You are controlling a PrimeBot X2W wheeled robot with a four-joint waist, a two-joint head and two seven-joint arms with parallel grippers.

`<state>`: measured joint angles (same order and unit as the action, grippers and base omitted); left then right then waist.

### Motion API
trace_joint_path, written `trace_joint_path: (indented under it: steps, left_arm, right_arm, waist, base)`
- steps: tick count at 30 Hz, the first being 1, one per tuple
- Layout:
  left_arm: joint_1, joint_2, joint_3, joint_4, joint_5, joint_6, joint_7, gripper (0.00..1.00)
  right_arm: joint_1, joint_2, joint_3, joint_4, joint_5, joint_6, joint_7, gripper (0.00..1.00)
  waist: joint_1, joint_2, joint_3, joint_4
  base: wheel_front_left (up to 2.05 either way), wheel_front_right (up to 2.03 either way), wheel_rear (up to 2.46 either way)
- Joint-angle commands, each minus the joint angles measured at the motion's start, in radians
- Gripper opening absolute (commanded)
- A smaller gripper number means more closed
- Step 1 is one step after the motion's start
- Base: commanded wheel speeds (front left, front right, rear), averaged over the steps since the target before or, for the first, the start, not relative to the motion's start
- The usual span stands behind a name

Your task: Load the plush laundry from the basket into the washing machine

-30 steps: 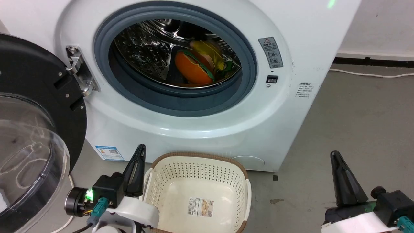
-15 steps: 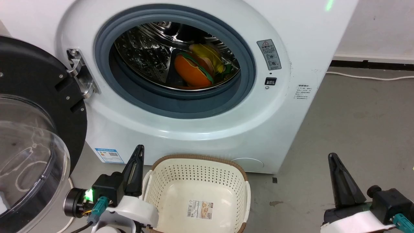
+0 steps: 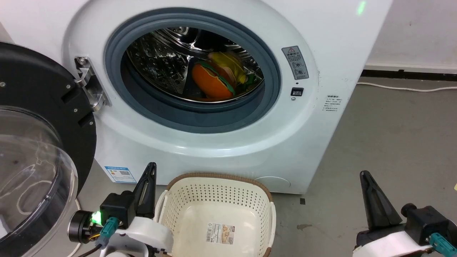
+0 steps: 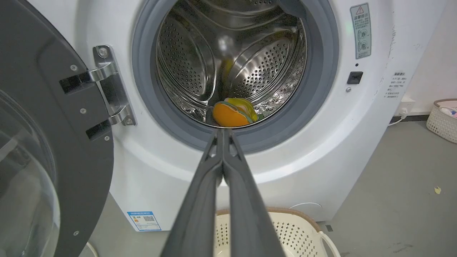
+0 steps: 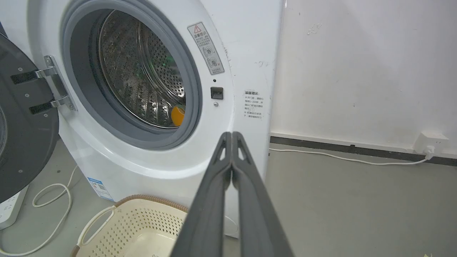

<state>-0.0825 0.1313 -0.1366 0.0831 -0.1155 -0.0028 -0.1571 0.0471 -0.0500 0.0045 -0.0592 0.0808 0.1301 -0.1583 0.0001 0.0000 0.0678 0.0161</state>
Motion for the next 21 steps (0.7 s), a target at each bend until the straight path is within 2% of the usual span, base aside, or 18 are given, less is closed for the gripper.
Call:
trace_joint_path:
  steps: [1, 21]
  left_arm:
    - [0.015, -0.007, 0.009, -0.009, 0.010, 0.001, 0.007, 0.00]
    - [0.033, -0.027, 0.043, -0.029, 0.039, 0.002, 0.048, 0.00]
  right_arm:
    - [-0.016, 0.000, -0.001, 0.005, -0.005, 0.000, 0.007, 0.00]
    - [-0.024, 0.000, -0.002, 0.020, -0.026, 0.000, 0.048, 0.00]
  waist:
    - [0.0000, 0.0000, -0.001, 0.000]
    - [0.0000, 0.0000, -0.019, -0.005]
  base:
    - [0.00, 0.00, 0.00]
    - [0.00, 0.00, 0.00]
